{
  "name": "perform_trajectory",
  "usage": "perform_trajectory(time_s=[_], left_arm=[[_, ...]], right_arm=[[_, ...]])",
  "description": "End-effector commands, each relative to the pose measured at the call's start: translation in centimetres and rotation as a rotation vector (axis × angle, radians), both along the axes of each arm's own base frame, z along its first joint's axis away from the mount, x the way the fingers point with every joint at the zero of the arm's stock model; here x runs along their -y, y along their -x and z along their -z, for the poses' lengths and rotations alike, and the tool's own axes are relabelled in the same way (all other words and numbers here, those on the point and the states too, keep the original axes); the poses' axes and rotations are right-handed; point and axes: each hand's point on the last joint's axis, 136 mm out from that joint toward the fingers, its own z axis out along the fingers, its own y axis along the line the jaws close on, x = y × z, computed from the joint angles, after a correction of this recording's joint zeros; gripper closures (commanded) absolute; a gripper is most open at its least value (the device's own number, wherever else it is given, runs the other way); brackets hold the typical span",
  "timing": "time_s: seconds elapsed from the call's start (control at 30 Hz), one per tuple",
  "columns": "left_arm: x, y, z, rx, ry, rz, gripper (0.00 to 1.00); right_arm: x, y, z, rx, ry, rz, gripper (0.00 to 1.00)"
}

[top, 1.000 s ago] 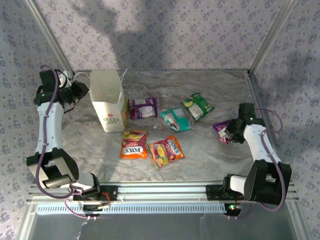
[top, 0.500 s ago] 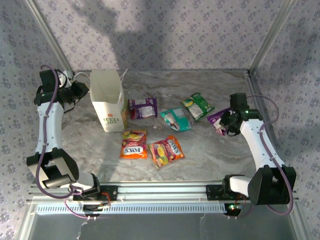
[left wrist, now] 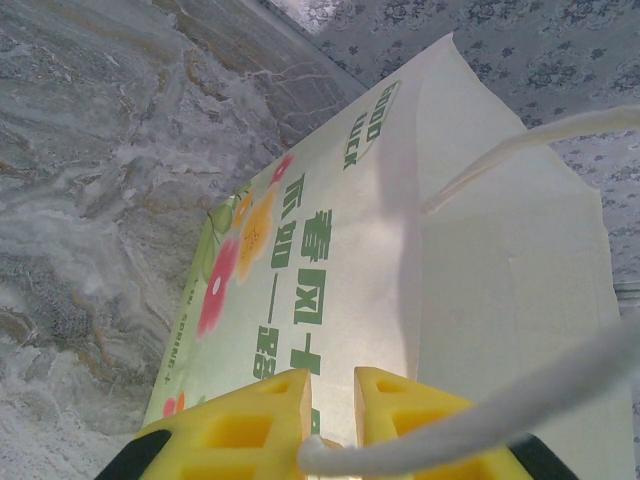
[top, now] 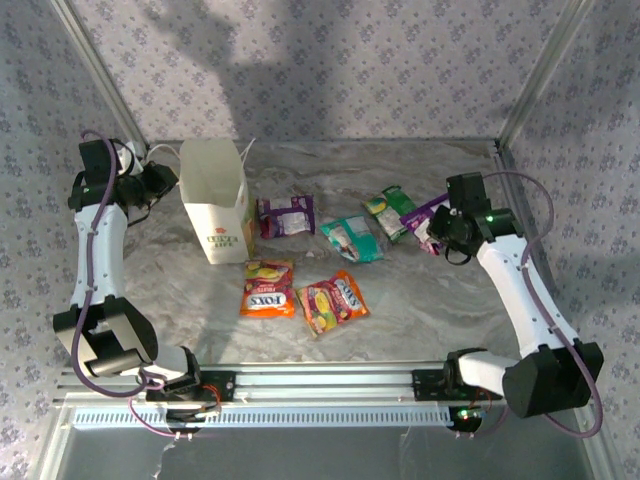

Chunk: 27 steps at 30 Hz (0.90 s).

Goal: Place the snacks into the paper bag

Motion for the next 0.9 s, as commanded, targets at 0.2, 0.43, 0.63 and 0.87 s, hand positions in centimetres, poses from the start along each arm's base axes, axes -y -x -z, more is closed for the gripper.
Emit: perform_trajectory(time_s=[0.2, 0.43, 0.63, 0.87], left_arm=[[0.3, 0.8, -3.5, 0.093, -0.014, 0.015, 0.80], [0.4, 0.8, -4.1, 0.121, -0.014, 0.015, 0.78], [0.4, 0.8, -4.5, 0.144, -0.012, 0.007, 0.79], [0.1, 1.2, -4.9, 0.162, -0.037, -0.009, 0.79]], right_arm=[[-3.5, -1.5, -6.3, 0.165, 0.015, -0.067, 0.73], [-7.3, -2.7, -9.1, 0.242, 0.060, -0.183, 0.73], [-10.8, -3.7, -12.0, 0.317, 0.142, -0.307, 0.73], [-14.4, -4.6, -14.8, 0.392, 0.149, -0.400, 0.73]])
